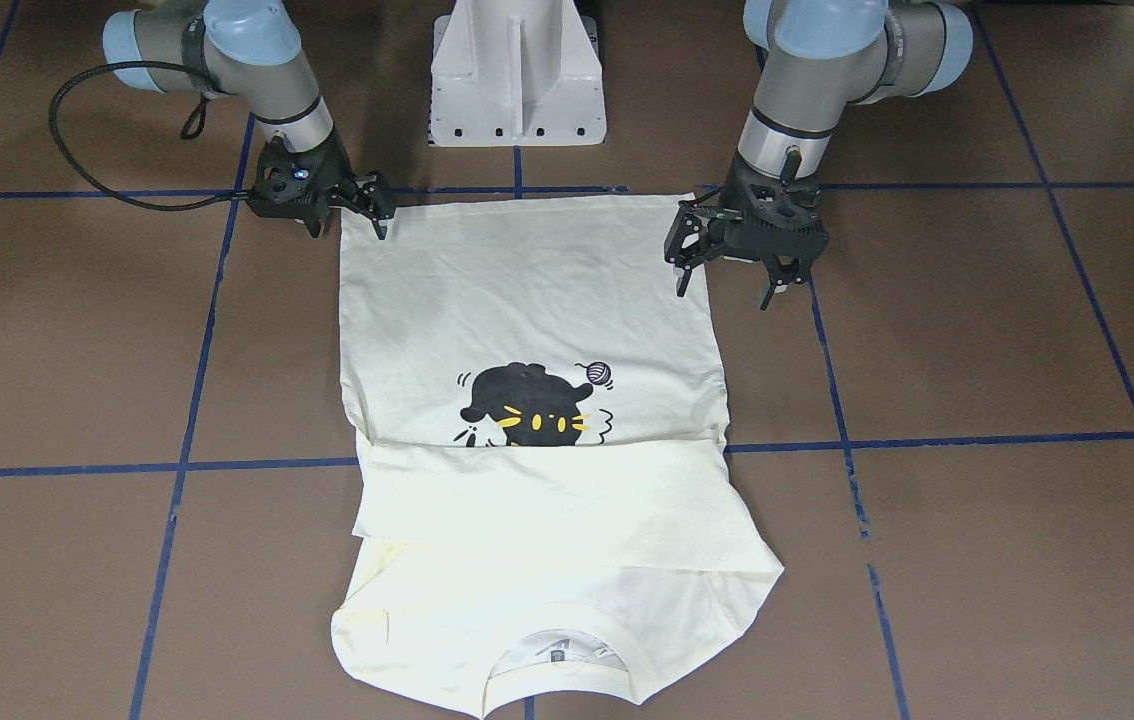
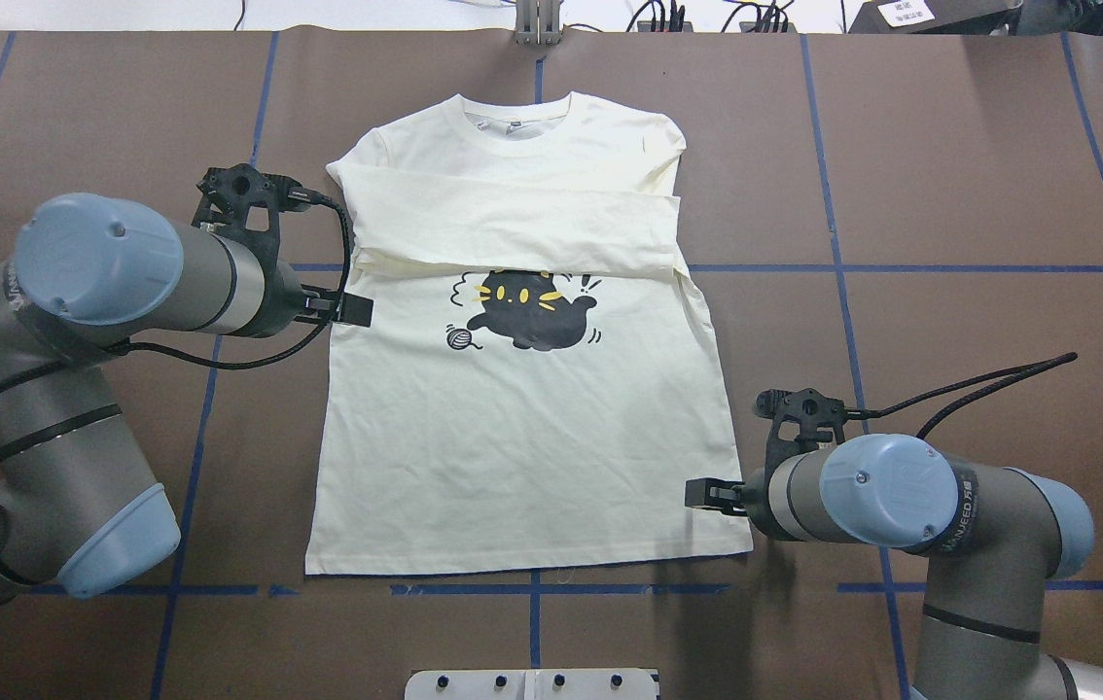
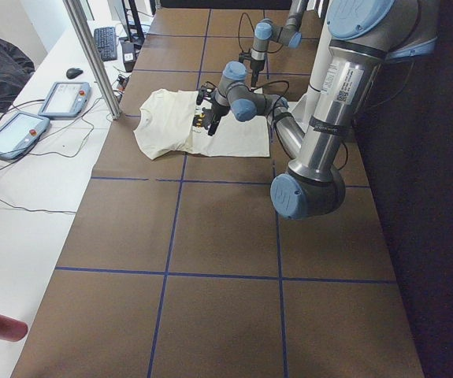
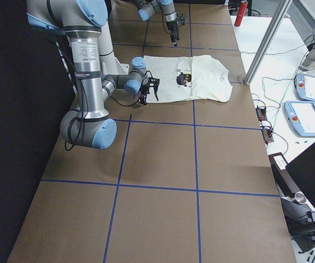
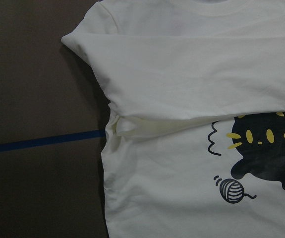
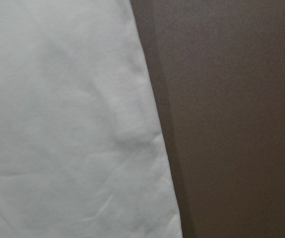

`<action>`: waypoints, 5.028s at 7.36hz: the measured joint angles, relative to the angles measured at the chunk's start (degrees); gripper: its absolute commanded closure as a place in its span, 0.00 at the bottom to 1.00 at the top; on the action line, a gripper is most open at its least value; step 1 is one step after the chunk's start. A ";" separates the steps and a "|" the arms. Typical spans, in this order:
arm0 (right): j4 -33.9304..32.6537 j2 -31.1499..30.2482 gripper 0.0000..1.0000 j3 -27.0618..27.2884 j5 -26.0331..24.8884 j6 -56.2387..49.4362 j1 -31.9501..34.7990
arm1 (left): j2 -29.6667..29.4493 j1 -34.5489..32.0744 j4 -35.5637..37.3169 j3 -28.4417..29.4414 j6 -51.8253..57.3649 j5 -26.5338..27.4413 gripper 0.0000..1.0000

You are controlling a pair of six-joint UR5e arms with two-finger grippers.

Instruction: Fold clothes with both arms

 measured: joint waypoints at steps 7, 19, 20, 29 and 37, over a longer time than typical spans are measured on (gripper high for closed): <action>-0.11 -0.48 0.45 0.23 3.15 0.05 -0.14 | 0.01 0.08 -0.08 -0.04 -0.07 -0.09 0.00; -2.40 -0.32 1.00 4.63 6.39 0.09 0.47 | 7.05 2.33 -0.93 -4.01 -15.38 -5.32 0.06; -2.29 -0.14 1.00 4.70 6.32 0.05 0.55 | 8.45 5.44 -0.82 -5.65 -21.73 -5.27 0.09; -2.19 0.43 1.00 4.74 5.70 -0.52 1.10 | 10.41 19.56 -0.24 -2.27 -36.99 2.23 0.23; -2.22 0.40 1.00 4.76 5.82 -0.56 1.73 | 11.08 21.29 -0.17 -2.58 -37.16 2.00 0.68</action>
